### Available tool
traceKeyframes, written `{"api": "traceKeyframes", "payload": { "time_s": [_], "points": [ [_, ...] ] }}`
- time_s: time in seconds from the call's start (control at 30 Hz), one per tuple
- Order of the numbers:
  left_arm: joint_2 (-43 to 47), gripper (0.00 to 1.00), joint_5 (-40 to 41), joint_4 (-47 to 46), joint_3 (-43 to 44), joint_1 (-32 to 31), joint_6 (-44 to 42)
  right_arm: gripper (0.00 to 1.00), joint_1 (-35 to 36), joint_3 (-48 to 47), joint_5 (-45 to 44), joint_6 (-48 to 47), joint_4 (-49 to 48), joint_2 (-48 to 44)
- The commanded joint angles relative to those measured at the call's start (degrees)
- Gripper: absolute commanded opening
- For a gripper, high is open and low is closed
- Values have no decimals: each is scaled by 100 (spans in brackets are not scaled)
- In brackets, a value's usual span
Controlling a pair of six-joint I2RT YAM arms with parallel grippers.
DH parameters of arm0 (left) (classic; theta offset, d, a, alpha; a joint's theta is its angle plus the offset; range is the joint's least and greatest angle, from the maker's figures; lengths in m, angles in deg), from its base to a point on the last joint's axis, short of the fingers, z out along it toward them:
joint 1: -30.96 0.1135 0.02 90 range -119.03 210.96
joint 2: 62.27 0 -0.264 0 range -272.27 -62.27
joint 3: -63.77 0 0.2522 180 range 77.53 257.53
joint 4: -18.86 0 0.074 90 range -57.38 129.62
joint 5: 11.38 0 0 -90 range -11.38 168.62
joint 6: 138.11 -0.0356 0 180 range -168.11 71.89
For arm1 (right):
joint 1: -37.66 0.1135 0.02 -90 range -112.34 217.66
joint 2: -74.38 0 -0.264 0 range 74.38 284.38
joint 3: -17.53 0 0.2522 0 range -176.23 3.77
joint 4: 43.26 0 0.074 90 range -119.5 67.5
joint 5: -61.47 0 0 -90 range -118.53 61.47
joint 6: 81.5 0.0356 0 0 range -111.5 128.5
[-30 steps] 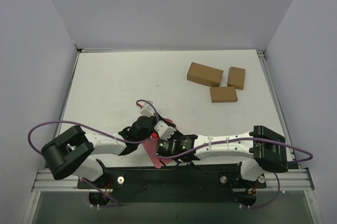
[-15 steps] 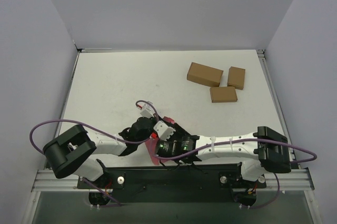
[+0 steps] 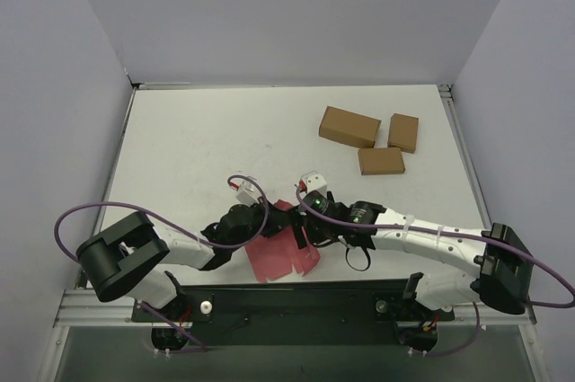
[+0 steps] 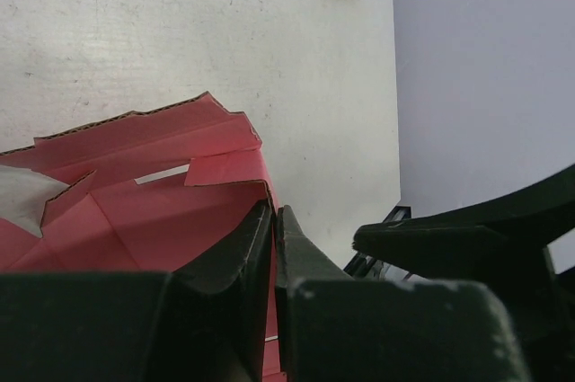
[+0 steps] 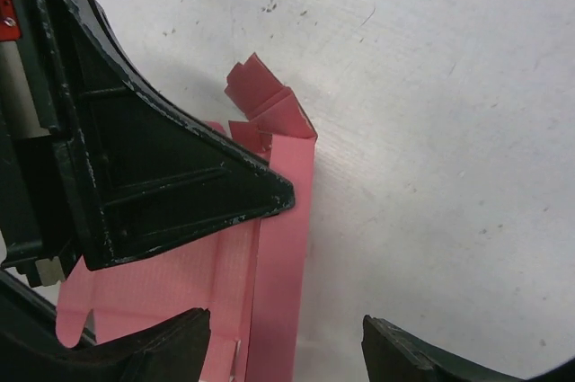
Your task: Fold the paper box
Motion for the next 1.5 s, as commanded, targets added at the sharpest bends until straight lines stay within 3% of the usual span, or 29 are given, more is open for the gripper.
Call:
{"api": "traceKeyframes", "payload": {
  "time_s": [0.0, 0.13, 0.3, 0.63, 0.97, 1.07, 1.1, 1.23, 1.47],
  "points": [
    [-87, 0, 107, -264, -145, -13, -107, 68, -279, 203, 1176, 262, -405, 128],
    [-17, 0, 142, -264, -172, -31, -125, 69, -490, 309, 1168, 254, -616, 224],
    [36, 0, 160, -246, -198, -40, -134, 57, -684, 423, 1616, 210, -898, 356],
    [238, 0, 230, -211, -216, -75, -265, 48, -930, 458, 2020, 219, -1170, 567],
    [282, 0, 257, -229, -216, -101, -379, 22, -983, 520, 2117, 210, -1267, 603],
    [352, 19, 230, -229, -181, -101, -537, 19, -983, 468, 2056, 105, -1144, 611],
    [396, 35, 222, -264, -172, -101, -590, 19, -983, 450, 2021, 69, -1066, 585],
    [834, 55, 169, -54, -145, -14, -985, 18, -1035, 292, 1801, -203, -688, 489],
    [2388, 63, -103, 1483, -92, 398, -1890, 17, -1106, -244, 1336, -1116, 349, 365]
  ]
}}
